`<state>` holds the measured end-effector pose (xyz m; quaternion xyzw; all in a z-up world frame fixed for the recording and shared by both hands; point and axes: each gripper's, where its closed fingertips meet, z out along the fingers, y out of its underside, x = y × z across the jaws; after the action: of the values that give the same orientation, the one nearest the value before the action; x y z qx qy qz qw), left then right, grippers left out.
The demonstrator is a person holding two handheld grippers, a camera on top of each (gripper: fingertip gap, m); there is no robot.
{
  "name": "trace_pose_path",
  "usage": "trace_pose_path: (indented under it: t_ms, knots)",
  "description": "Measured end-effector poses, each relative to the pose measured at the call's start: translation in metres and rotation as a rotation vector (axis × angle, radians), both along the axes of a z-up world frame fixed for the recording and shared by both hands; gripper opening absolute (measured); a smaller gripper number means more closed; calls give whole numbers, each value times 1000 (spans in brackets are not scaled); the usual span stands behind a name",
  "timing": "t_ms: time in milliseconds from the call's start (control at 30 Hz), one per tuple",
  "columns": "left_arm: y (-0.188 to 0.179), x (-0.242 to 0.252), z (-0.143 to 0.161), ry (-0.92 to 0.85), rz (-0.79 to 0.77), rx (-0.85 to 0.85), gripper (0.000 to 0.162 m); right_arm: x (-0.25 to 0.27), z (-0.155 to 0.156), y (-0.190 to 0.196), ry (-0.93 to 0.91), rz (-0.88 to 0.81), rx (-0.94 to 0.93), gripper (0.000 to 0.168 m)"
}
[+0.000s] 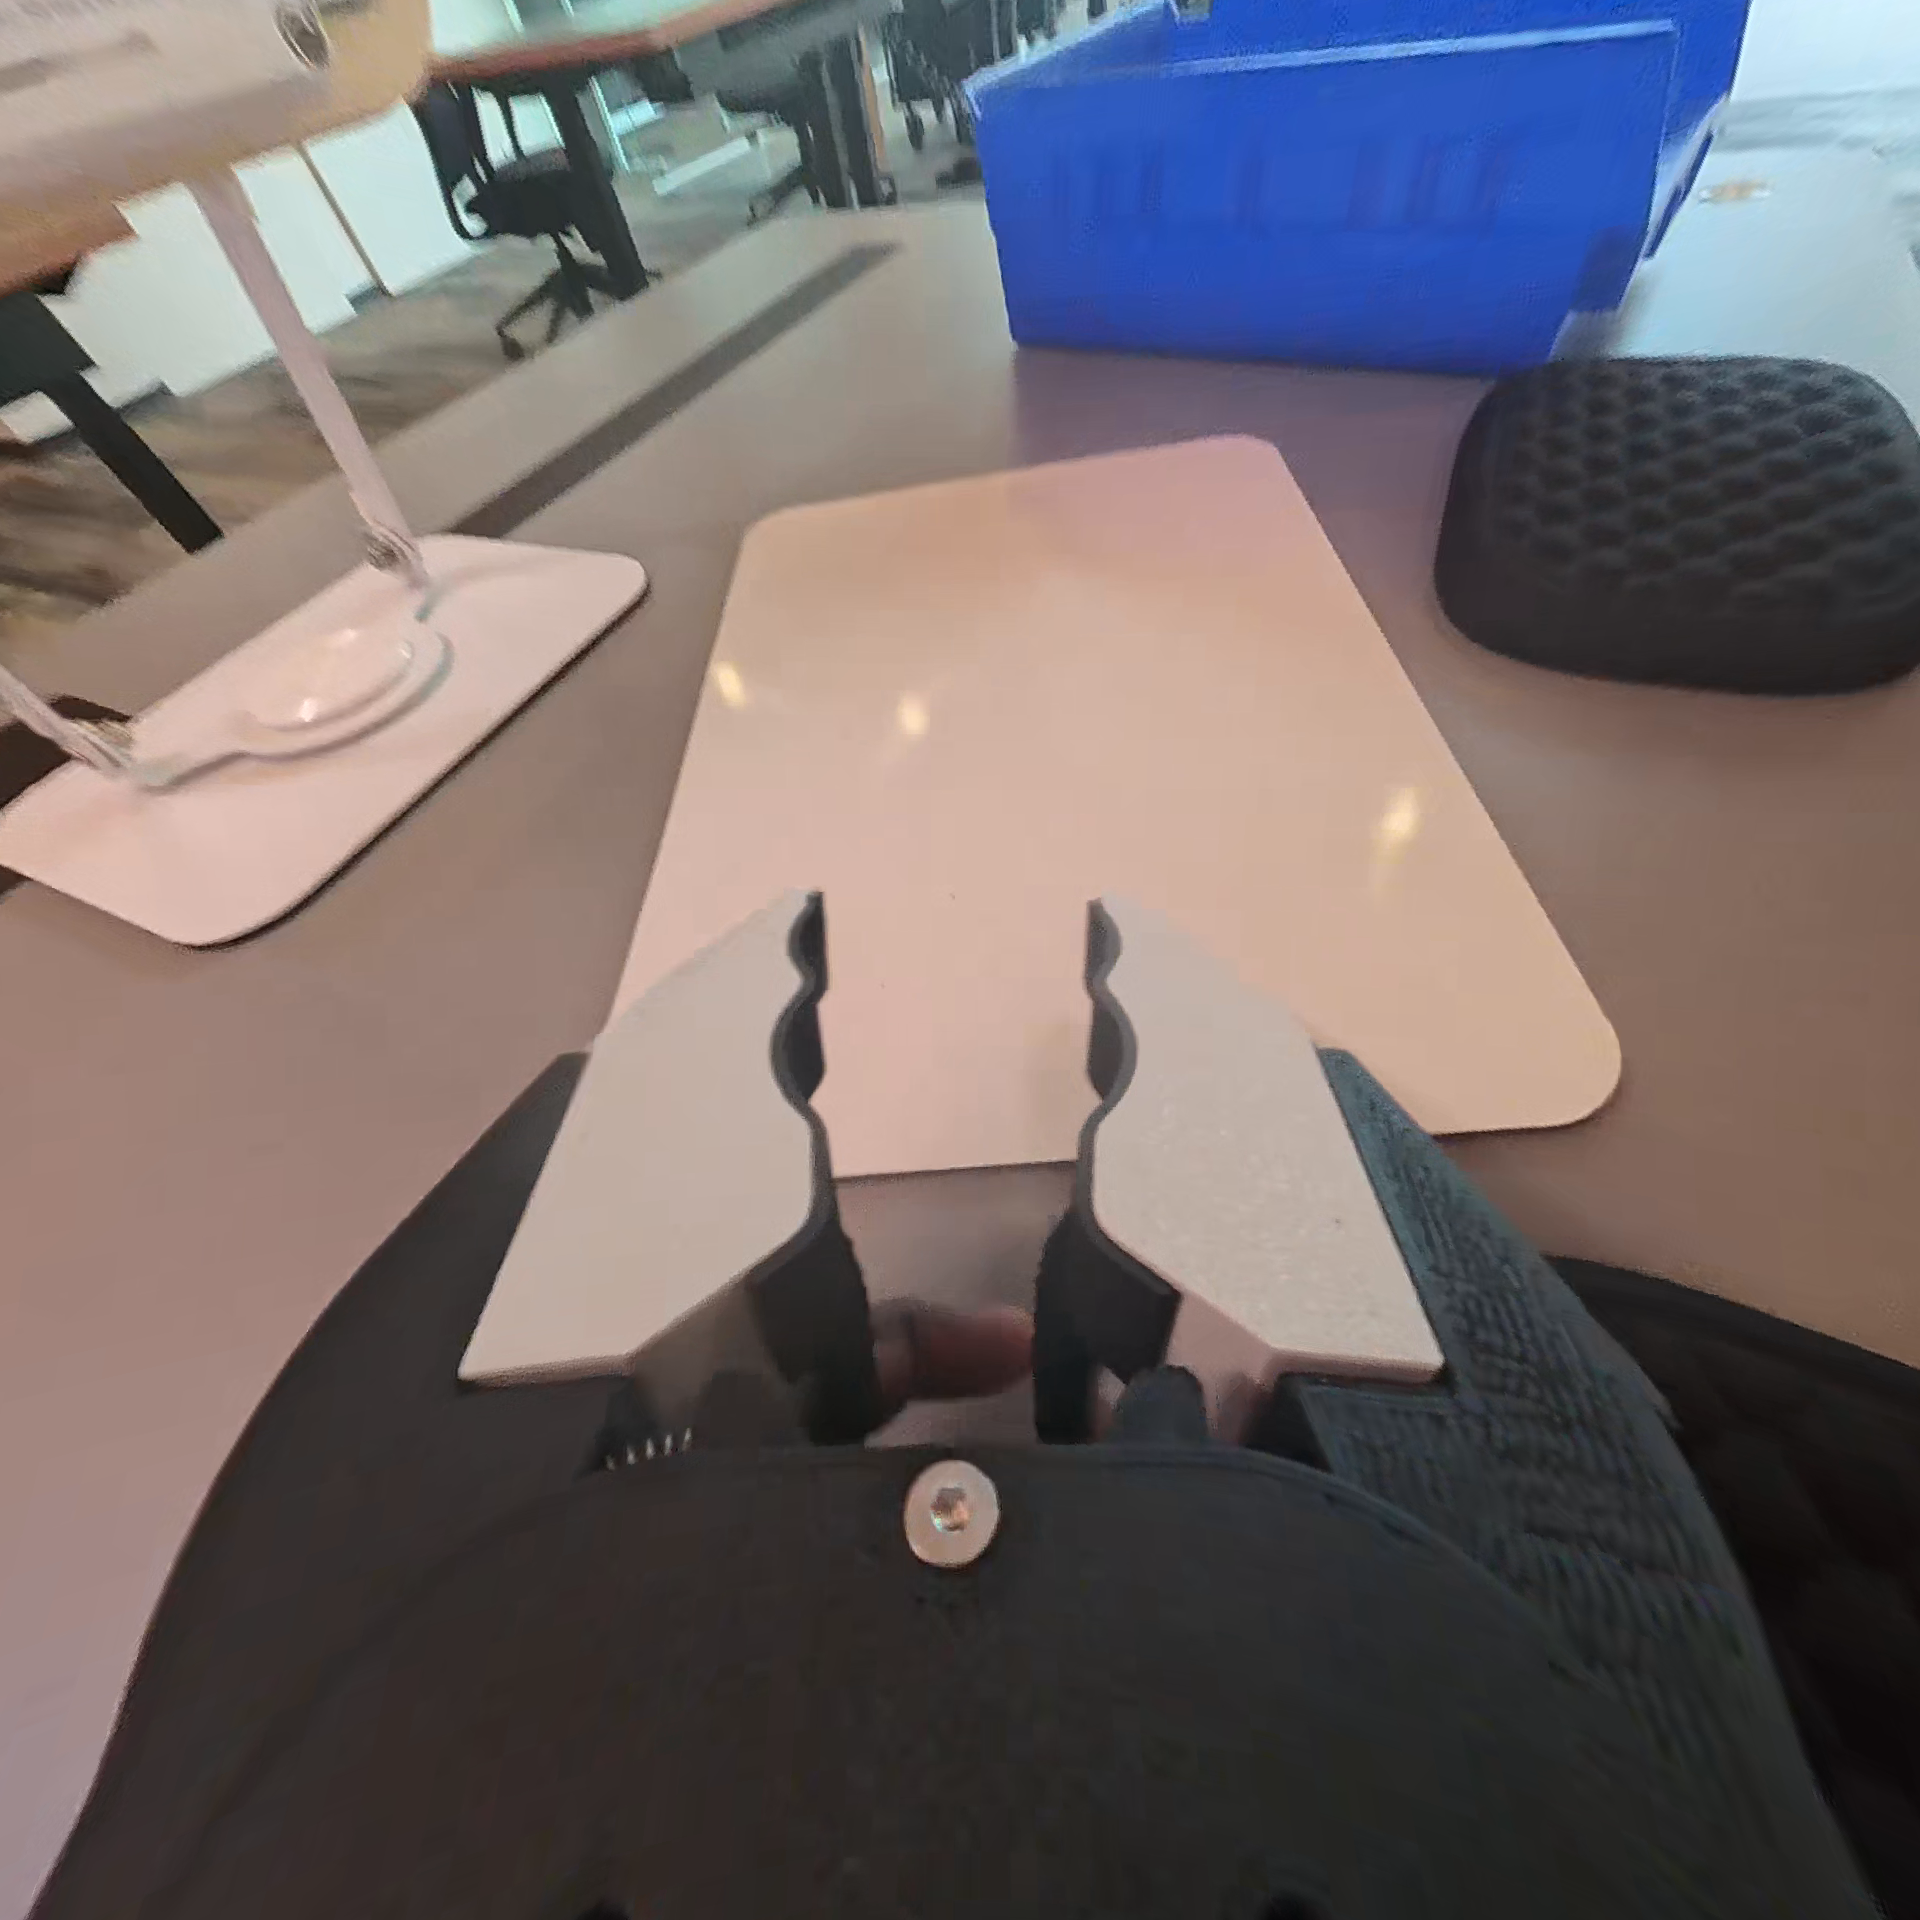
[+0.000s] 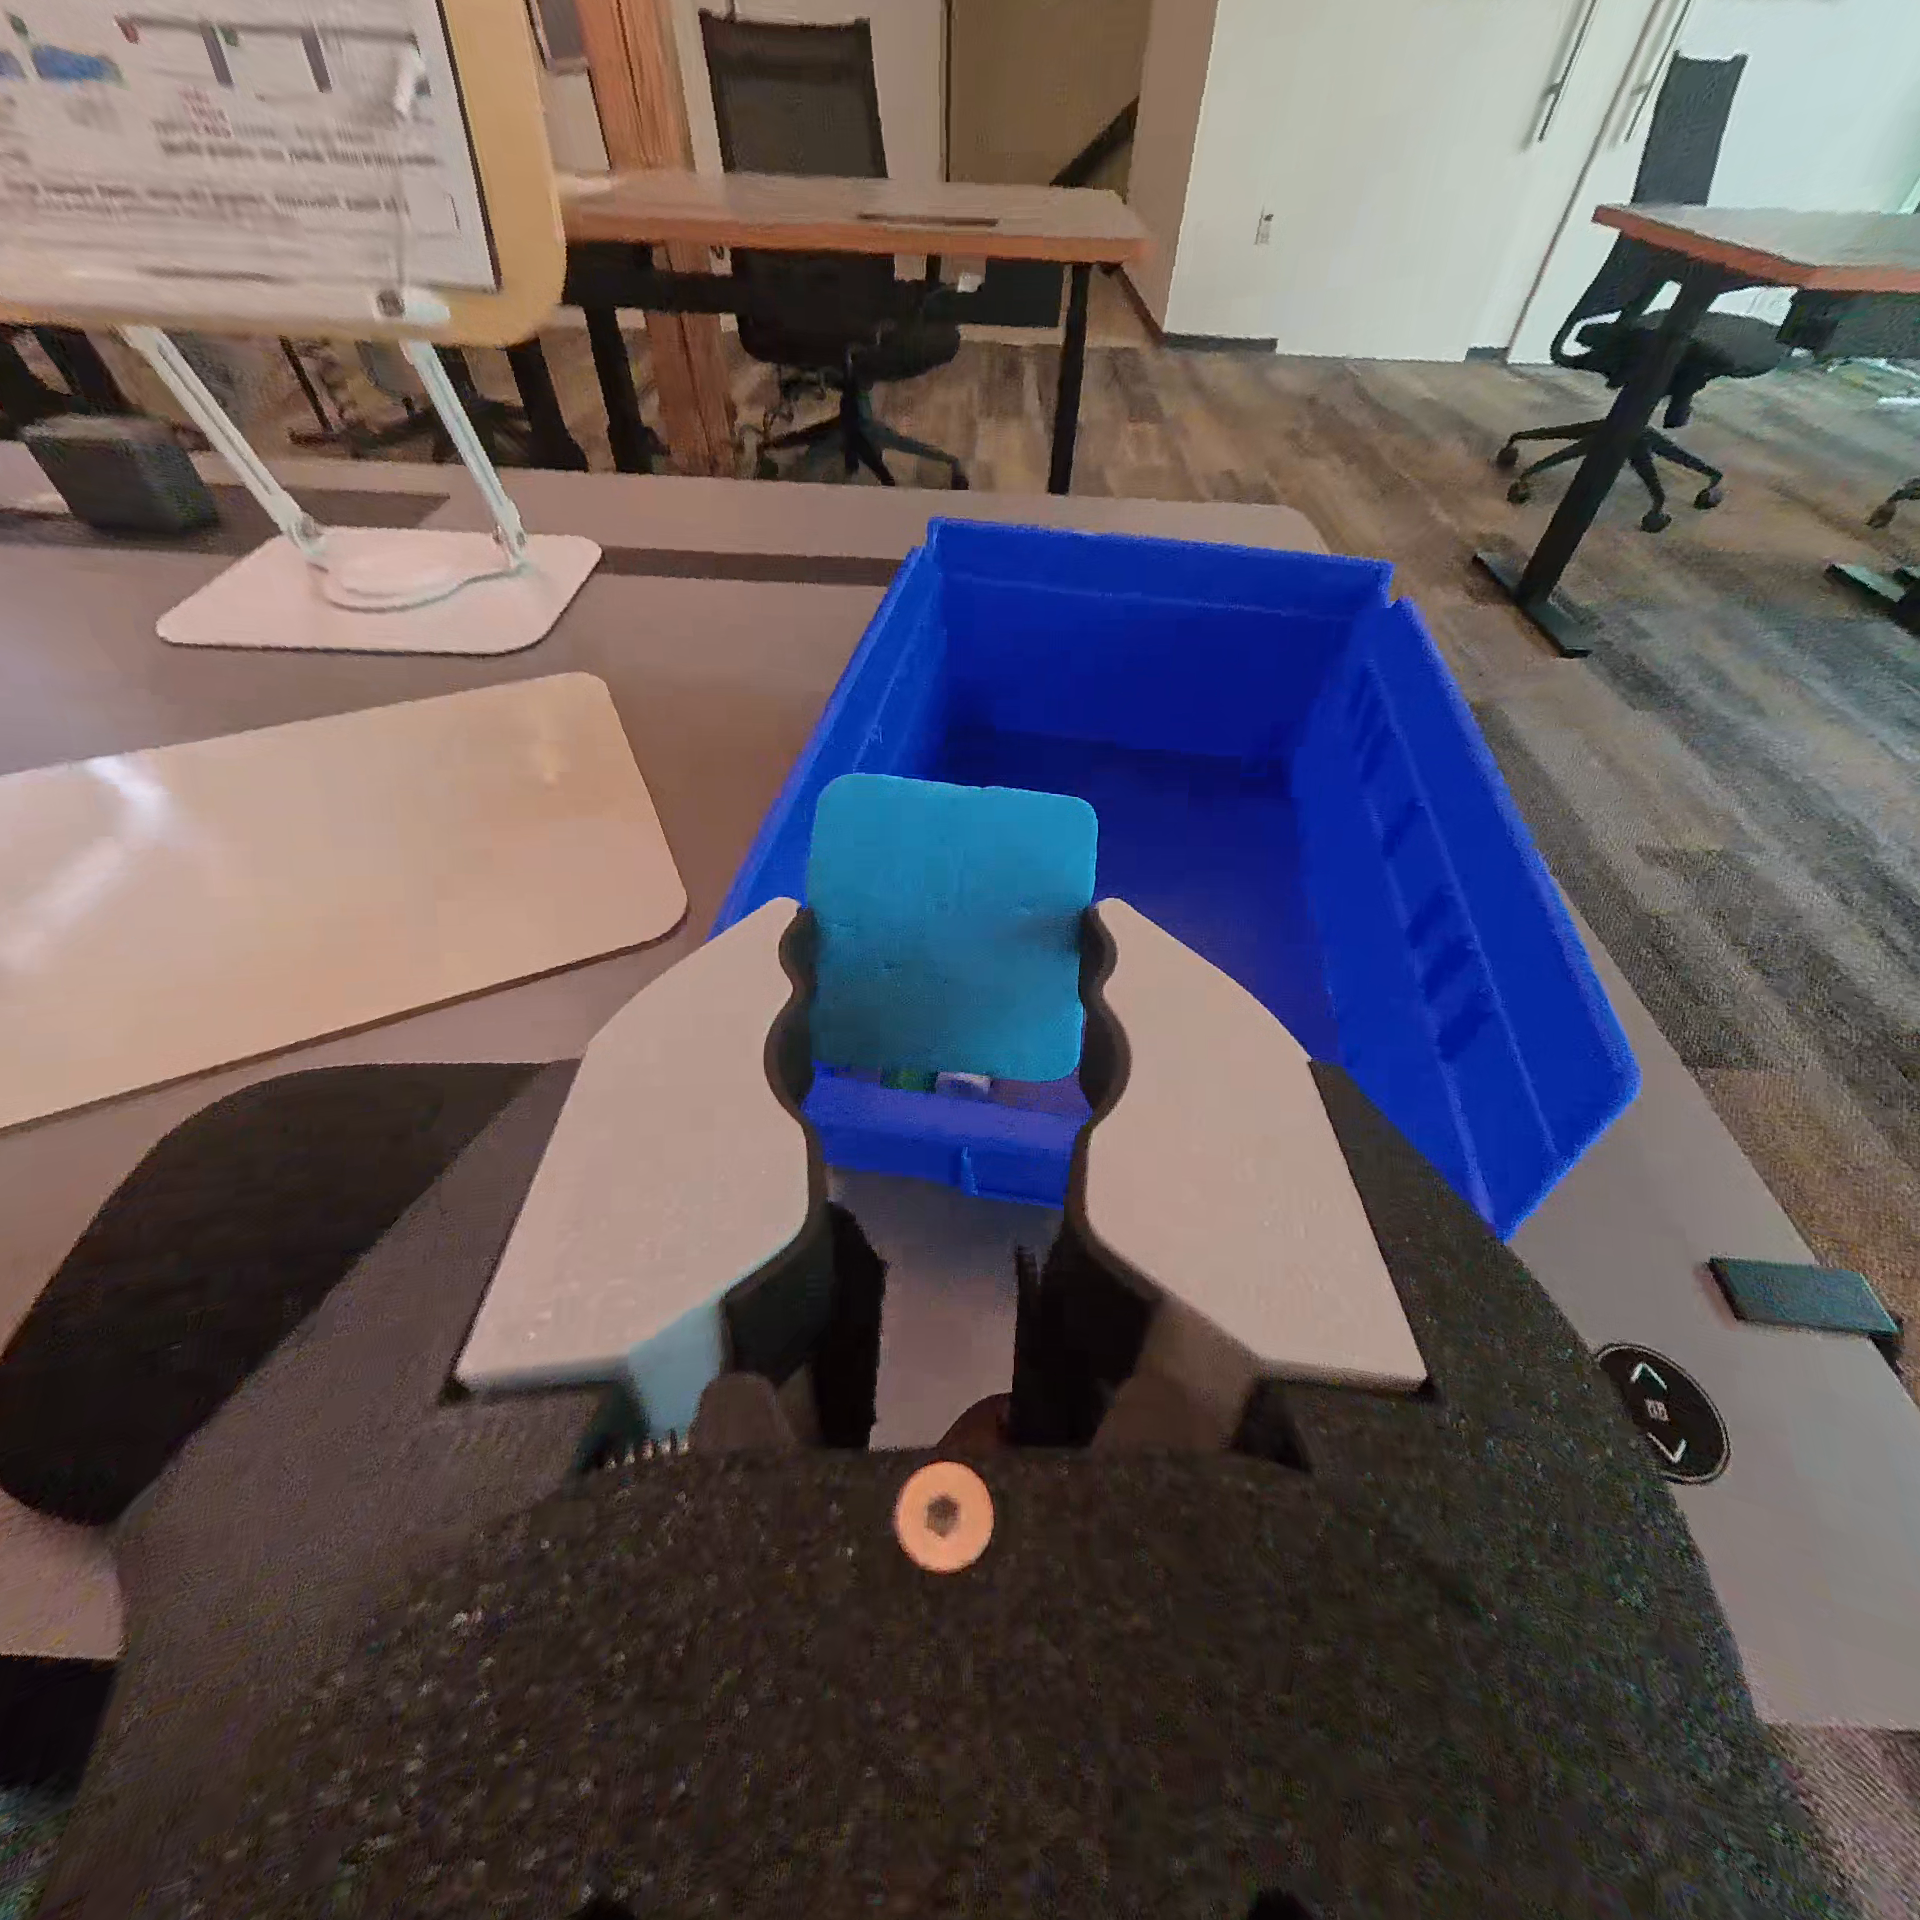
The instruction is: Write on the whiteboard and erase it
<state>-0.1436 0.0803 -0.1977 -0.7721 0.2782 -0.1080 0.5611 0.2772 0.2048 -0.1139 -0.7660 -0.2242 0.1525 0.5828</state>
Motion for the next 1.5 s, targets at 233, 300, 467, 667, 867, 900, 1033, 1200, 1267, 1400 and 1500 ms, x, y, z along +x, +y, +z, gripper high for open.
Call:
trace_pose_path:
  t_ms: [233,300,467,667,867,900,1033,1200,1267,1400,1500]
  knots:
    - [-21,-1,56,-95,100,89,76,15,-67,65,-188,-96,-273,50]
    - [-35,-3,75,-112,139,121,76,18,-84,74,-228,-105,-342,50]
    - [-66,-32,105,-162,316,121,73,18,-106,84,-284,-109,-384,51]
    - [-108,-66,143,-55,453,306,109,21,-70,79,-181,-160,-151,91]
    - [-150,-85,146,162,551,305,127,17,-33,60,20,-105,55,123]
    - [-154,-91,140,179,574,278,128,16,-32,57,47,-92,60,123]
    - [-172,-115,106,212,695,176,131,0,-39,36,56,-20,66,133]
    - [-180,-155,56,312,869,90,134,-38,-41,13,-25,-4,249,131]
    - [-175,-157,38,273,880,65,134,-51,-42,17,-69,-27,267,124]
    - [-166,-169,14,336,928,52,123,-80,-67,26,-145,44,142,107]
    - [-156,-172,4,316,955,19,105,-86,-77,33,-270,47,135,88]
